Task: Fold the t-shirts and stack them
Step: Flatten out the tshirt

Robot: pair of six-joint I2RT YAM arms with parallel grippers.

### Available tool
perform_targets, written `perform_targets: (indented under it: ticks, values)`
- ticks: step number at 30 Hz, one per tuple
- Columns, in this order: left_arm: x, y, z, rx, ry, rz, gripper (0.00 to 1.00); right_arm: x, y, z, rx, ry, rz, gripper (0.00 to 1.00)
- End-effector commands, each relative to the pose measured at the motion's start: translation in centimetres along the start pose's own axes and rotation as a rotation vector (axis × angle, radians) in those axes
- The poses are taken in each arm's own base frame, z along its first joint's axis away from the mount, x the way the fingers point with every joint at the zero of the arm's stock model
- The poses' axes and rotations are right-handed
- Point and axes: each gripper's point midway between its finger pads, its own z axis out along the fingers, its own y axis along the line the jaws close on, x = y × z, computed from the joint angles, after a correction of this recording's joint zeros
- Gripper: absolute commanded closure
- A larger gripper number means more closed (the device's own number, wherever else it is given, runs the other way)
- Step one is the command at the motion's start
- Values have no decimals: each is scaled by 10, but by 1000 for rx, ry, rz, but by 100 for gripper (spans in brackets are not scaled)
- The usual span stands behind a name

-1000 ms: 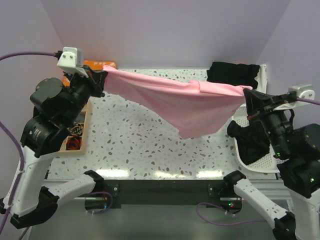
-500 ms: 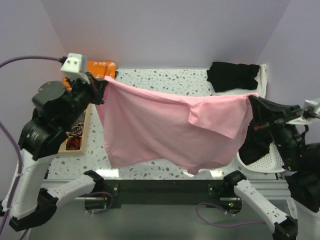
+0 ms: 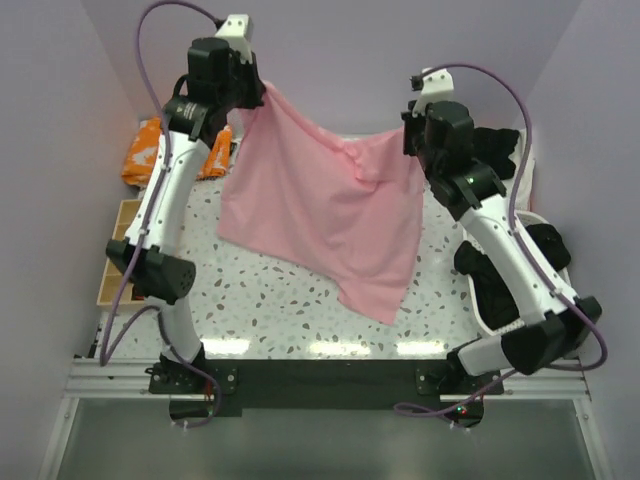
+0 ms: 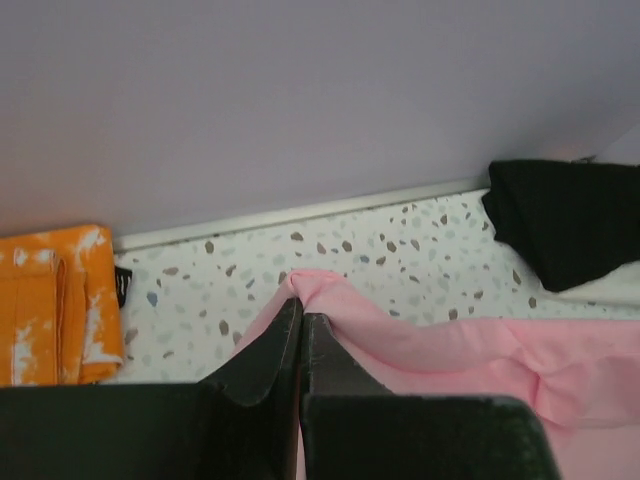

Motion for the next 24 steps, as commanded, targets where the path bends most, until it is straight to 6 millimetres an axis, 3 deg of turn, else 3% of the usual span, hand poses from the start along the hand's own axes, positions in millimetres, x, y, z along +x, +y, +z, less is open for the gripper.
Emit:
perform_targets:
  ticks: [1,2,3,4,5,6,7,8,9,10,11,12,13,14,15,16,17,18,20,21,22,23,24]
  values:
    - [-95,6,-14,159,-235,-19,100,-108,-31,-2,115,-260,35,100]
    - [-95,20,-14,156,-236,-49,100,-112,-33,2,120,-268,37,100]
    - [-114,18,-35,175,-307,-40,100,-112,-32,8,118,-265,35,100]
    - [-87,23,-21,178,-244,-52,100,-122,-34,5,120,-286,46,100]
    - [-85,27,-25,174,-251,-43,100,-127,-34,3,119,-305,55,100]
    - [-93,23,-44,177,-288,-28,100,-128,-35,0,113,-313,61,100]
    - [-71,26,-36,175,-237,-35,100,-129,-33,-3,99,-322,66,100]
    - [-63,26,-39,178,-220,-29,100,-131,-33,-6,91,-343,79,100]
    - [-65,21,-55,192,-241,-17,100,-124,-32,-11,76,-342,84,100]
    - [-28,25,-43,190,-164,-37,100,-120,-30,-14,63,-341,86,100]
    - [-22,24,-47,198,-178,-37,100,-112,-29,-17,54,-321,81,100]
    - [-22,18,-69,212,-209,-35,100,-86,-25,-12,42,-259,75,100]
    - [23,25,-59,202,-124,-63,100,-78,-26,-22,34,-242,80,100]
    - [32,24,-62,207,-128,-73,100,-58,-25,-24,26,-192,77,100]
    - [38,20,-74,212,-135,-72,100,-14,-19,-18,16,-101,89,100]
    - [64,24,-71,189,-89,-83,100,-5,-22,-33,12,-91,112,100]
    - [73,24,-71,173,-70,-95,100,17,-20,-37,0,-46,120,100]
    - [86,24,-72,174,-46,-109,100,61,-14,-38,-15,36,140,100]
    - [108,18,-73,186,15,-124,100,89,-9,-58,-63,90,177,100]
    - [118,17,-76,170,26,-123,100,123,-4,-62,-76,161,198,100]
    - [155,15,-74,169,101,-131,100,135,1,-68,-103,193,209,100]
    - [174,3,-75,195,139,-140,100,154,1,-80,-109,259,211,100]
    - [208,-2,-80,210,200,-150,100,175,4,-88,-119,321,234,100]
